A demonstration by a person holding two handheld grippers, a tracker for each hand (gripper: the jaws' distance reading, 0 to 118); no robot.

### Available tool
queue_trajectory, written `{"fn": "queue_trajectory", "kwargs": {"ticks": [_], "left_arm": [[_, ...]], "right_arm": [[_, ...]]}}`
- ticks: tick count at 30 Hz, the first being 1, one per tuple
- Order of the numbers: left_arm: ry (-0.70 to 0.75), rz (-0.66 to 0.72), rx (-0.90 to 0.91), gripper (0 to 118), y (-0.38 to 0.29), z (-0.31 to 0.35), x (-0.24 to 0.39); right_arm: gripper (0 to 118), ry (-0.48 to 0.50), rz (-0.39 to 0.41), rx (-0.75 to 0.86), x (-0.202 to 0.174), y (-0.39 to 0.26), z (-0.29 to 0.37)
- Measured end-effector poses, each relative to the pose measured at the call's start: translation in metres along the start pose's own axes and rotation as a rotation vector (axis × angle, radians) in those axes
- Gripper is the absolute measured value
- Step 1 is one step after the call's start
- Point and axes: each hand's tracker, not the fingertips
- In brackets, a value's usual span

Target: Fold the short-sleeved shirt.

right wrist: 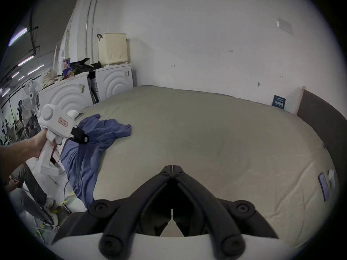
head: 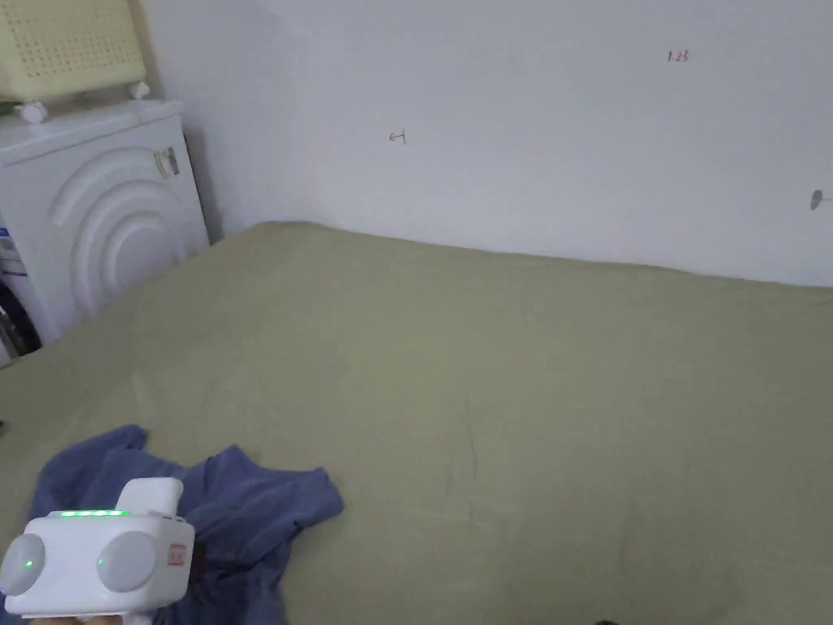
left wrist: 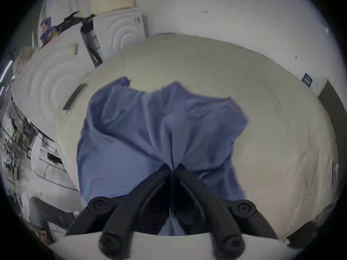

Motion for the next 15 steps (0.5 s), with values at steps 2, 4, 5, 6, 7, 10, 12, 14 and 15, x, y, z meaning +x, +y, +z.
{"fn": "queue_trajectory", "kwargs": {"ticks": [2, 4, 5, 6, 7, 10, 12, 14, 15], "left_arm": [[-0.045, 0.003, 0.036, 2, 0.008, 0.023, 0.009], [-0.082, -0.028, 0.095, 2, 0.018, 0.052, 0.032], [-0.093, -0.056, 0.12, 2, 0.024, 0.063, 0.044], [-0.116, -0.098, 0.133, 2, 0.029, 0.073, 0.06], [-0.138, -0.133, 0.161, 2, 0.035, 0.089, 0.081], [-0.232, -0.231, 0.205, 2, 0.048, 0.118, 0.141], [-0.3, -0.296, 0.229, 2, 0.055, 0.136, 0.187], [-0.373, -0.369, 0.259, 2, 0.056, 0.155, 0.235], [-0.412, -0.391, 0.271, 2, 0.058, 0.161, 0.259]], "right_arm": [[0, -0.029, -0.033, 0.013, 0.015, 0.0, 0.015], [0, -0.067, -0.047, 0.024, 0.032, -0.001, 0.03], [0, -0.086, -0.053, 0.032, 0.039, -0.002, 0.038], [0, -0.116, -0.067, 0.037, 0.048, -0.003, 0.045], [0, -0.133, -0.08, 0.043, 0.057, -0.005, 0.053], [0, -0.19, -0.122, 0.054, 0.081, -0.01, 0.075], [0, -0.237, -0.148, 0.057, 0.096, -0.014, 0.088], [0, -0.275, -0.163, 0.056, 0.111, -0.018, 0.1], [0, -0.293, -0.168, 0.056, 0.117, -0.02, 0.104]]}}
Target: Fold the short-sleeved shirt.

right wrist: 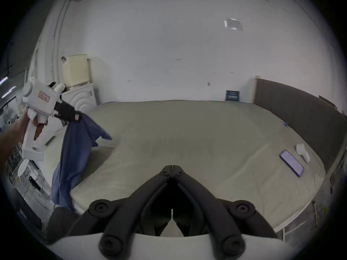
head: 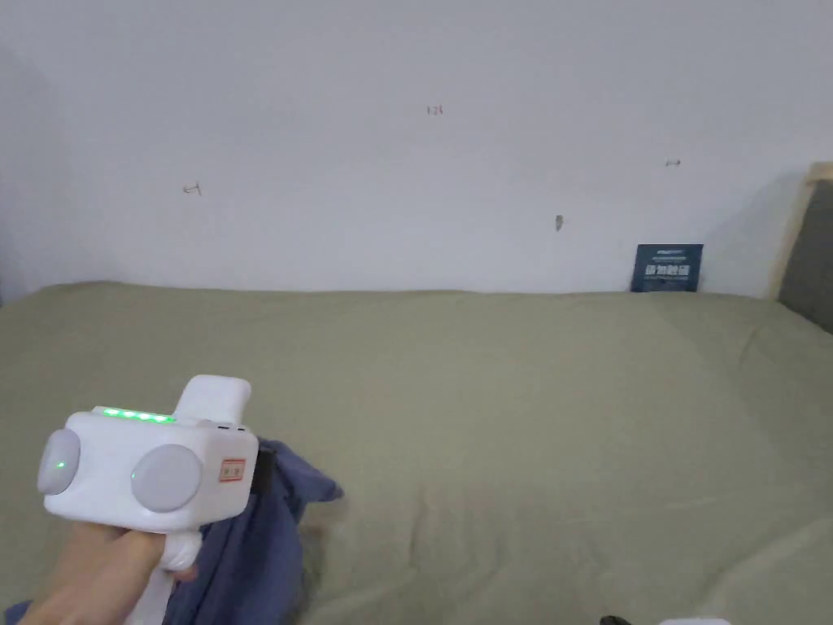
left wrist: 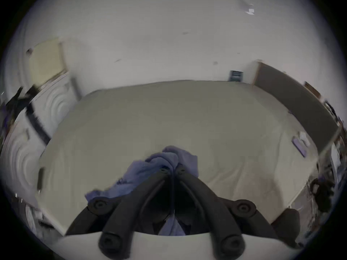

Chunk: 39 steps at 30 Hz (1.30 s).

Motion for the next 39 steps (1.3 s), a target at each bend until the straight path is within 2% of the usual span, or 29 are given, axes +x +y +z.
{"fn": "queue_trajectory", "kwargs": {"ticks": [5, 8, 11, 15, 16, 17, 18, 19, 21, 23, 28, 32, 33, 34, 35, 36, 39], "left_arm": [[-0.214, -0.107, 0.036, 2, 0.045, -0.029, 0.114], [-0.323, -0.125, 0.003, 2, 0.057, -0.063, 0.17], [-0.383, -0.134, -0.053, 2, 0.05, -0.101, 0.216], [-0.395, -0.098, -0.195, 5, 0.014, -0.171, 0.241], [-0.394, -0.093, -0.218, 13, 0.002, -0.184, 0.243], [-0.389, -0.088, -0.228, 37, -0.007, -0.194, 0.243], [-0.392, -0.078, -0.23, 90, -0.017, -0.203, 0.241], [-0.39, -0.074, -0.244, 110, -0.024, -0.209, 0.237], [-0.363, -0.067, -0.246, 110, -0.035, -0.205, 0.226], [-0.292, -0.066, -0.158, 110, -0.038, -0.183, 0.206], [-0.163, 0.039, 0.117, 110, -0.049, -0.061, 0.13], [0.005, 0.122, 0.285, 105, -0.078, 0.045, 0.072], [0.044, 0.131, 0.325, 83, -0.088, 0.067, 0.06], [0.093, 0.148, 0.341, 45, -0.098, 0.085, 0.049], [0.134, 0.16, 0.351, 0, -0.108, 0.097, 0.04], [0.175, 0.188, 0.368, 0, -0.118, 0.105, 0.03], [0.174, 0.221, 0.304, 0, -0.144, 0.128, 0.007]], "right_arm": [[0, -0.097, -0.037, -0.004, 0.038, -0.003, 0.01], [0, -0.139, -0.055, -0.019, 0.053, -0.005, 0.008], [0, -0.171, -0.063, -0.04, 0.065, -0.01, 0.002], [0, -0.193, -0.065, -0.085, 0.074, -0.017, -0.016], [0, -0.195, -0.06, -0.095, 0.075, -0.019, -0.02], [0, -0.195, -0.057, -0.103, 0.076, -0.02, -0.024], [0, -0.193, -0.057, -0.107, 0.076, -0.02, -0.027], [0, -0.192, -0.056, -0.113, 0.077, -0.02, -0.031], [0, -0.187, -0.051, -0.114, 0.075, -0.019, -0.034], [0, -0.18, -0.043, -0.104, 0.073, -0.016, -0.034], [0, -0.143, -0.033, -0.04, 0.06, -0.003, -0.027], [0, -0.121, -0.013, 0.012, 0.044, 0.005, -0.015], [0, -0.116, -0.012, 0.022, 0.04, 0.006, -0.011], [0, -0.105, -0.013, 0.032, 0.037, 0.007, -0.007], [0, -0.1, -0.016, 0.036, 0.033, 0.008, -0.004], [0, -0.095, -0.018, 0.039, 0.03, 0.009, -0.002], [0, -0.08, -0.008, 0.05, 0.019, 0.008, 0.006]]}}
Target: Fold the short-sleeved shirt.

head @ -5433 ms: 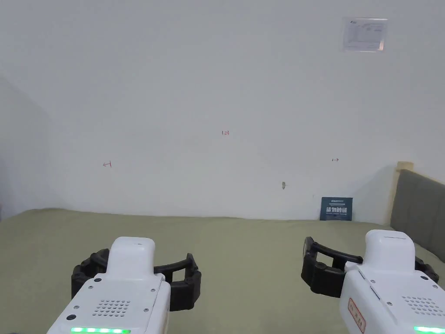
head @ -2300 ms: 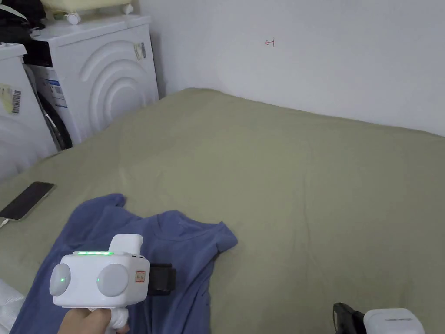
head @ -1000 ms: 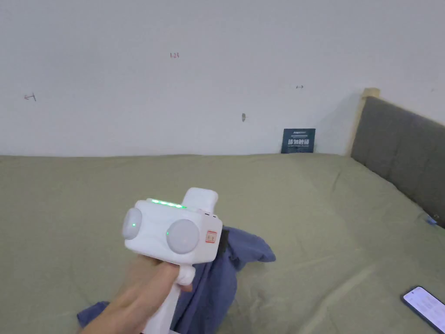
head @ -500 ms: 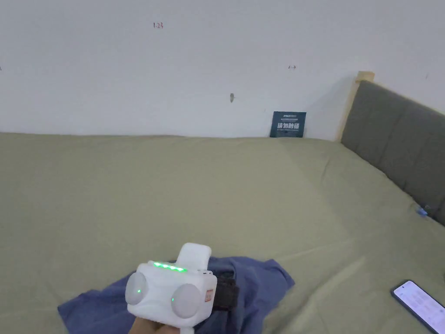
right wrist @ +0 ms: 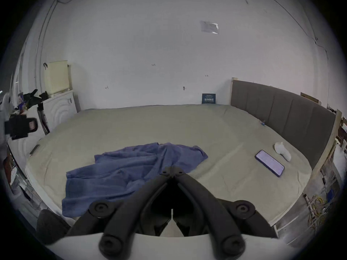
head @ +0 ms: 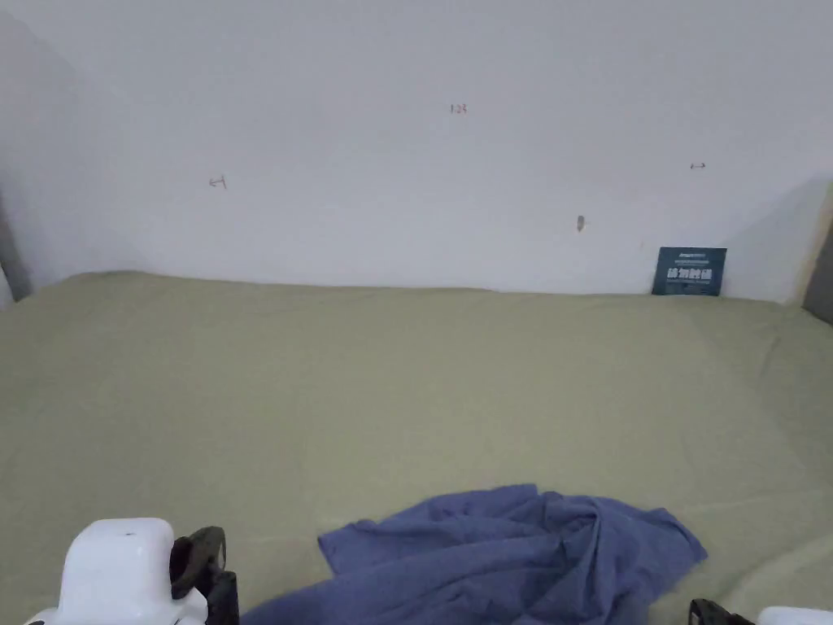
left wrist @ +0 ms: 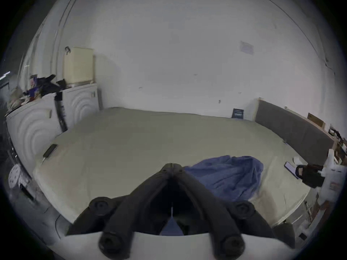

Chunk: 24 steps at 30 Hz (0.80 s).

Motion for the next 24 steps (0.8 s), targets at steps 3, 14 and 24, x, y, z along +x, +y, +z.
{"fn": "queue_trajectory", "kwargs": {"ticks": [3, 14, 24], "left_arm": [[0.033, 0.034, -0.009, 0, -0.008, 0.012, -0.02], [-0.035, 0.041, -0.407, 0, -0.03, -0.113, -0.059], [-0.032, -0.066, -0.699, 109, -0.075, -0.237, -0.052]], "right_arm": [[0, 0.01, 0.008, 0.006, -0.008, -0.001, 0.005], [0, 0.032, 0.013, -0.042, -0.021, -0.006, -0.016], [0, 0.002, 0.019, -0.139, -0.011, -0.025, -0.04]]}}
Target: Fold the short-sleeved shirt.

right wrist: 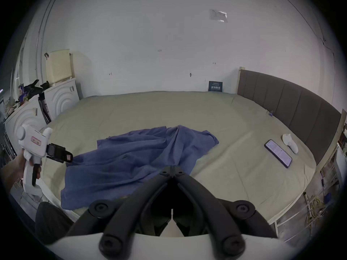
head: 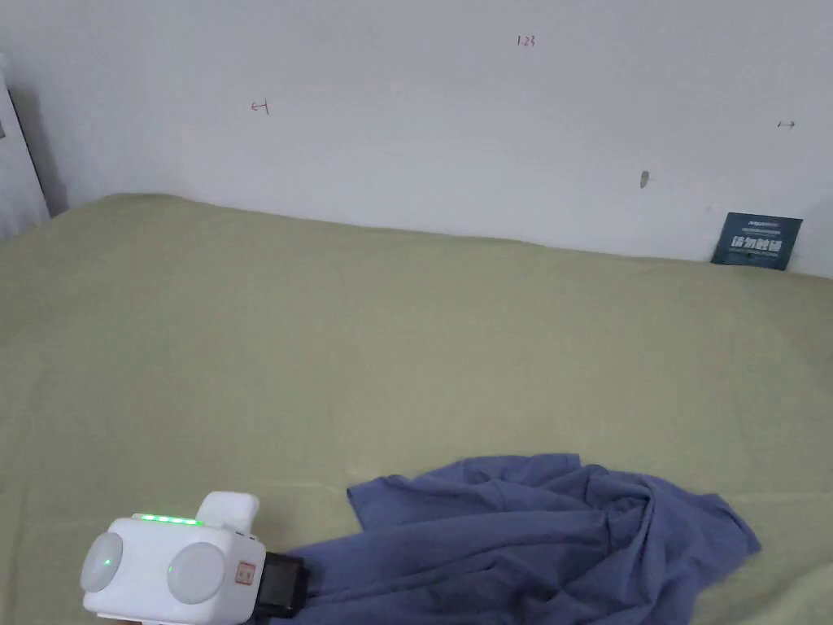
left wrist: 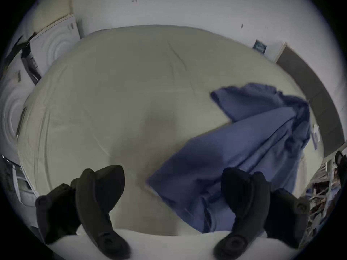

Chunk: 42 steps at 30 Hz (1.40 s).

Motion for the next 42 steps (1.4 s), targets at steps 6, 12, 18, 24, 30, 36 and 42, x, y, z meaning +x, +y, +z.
{"fn": "queue_trajectory", "kwargs": {"ticks": [6, 12, 18, 24, 30, 36, 42], "left_arm": [[0.023, -0.027, 0.001, 77, -0.01, 0.008, 0.017], [-0.034, -0.045, 0.019, 0, -0.007, 0.02, 0.015], [-0.052, -0.018, 0.031, 0, -0.006, 0.03, 0.018], [-0.067, -0.038, 0.028, 0, -0.005, 0.021, 0.013], [-0.074, -0.03, 0.028, 0, -0.006, 0.019, 0.012], [-0.074, -0.029, 0.02, 0, -0.005, 0.016, 0.014], [-0.081, -0.022, 0.016, 0, -0.003, 0.016, 0.013]], "right_arm": [[0, -0.008, -0.015, -0.035, 0.009, -0.004, -0.01], [0, -0.032, -0.051, -0.063, 0.025, -0.005, -0.02], [0, -0.077, -0.022, -0.099, 0.057, 0.011, -0.055], [0, -0.088, -0.003, -0.161, 0.099, 0.053, -0.131], [0, -0.049, 0.039, -0.285, 0.126, 0.098, -0.225], [2, -0.023, -0.014, -0.364, 0.144, 0.099, -0.285], [107, -0.045, 0.009, -0.447, 0.131, 0.082, -0.311]]}}
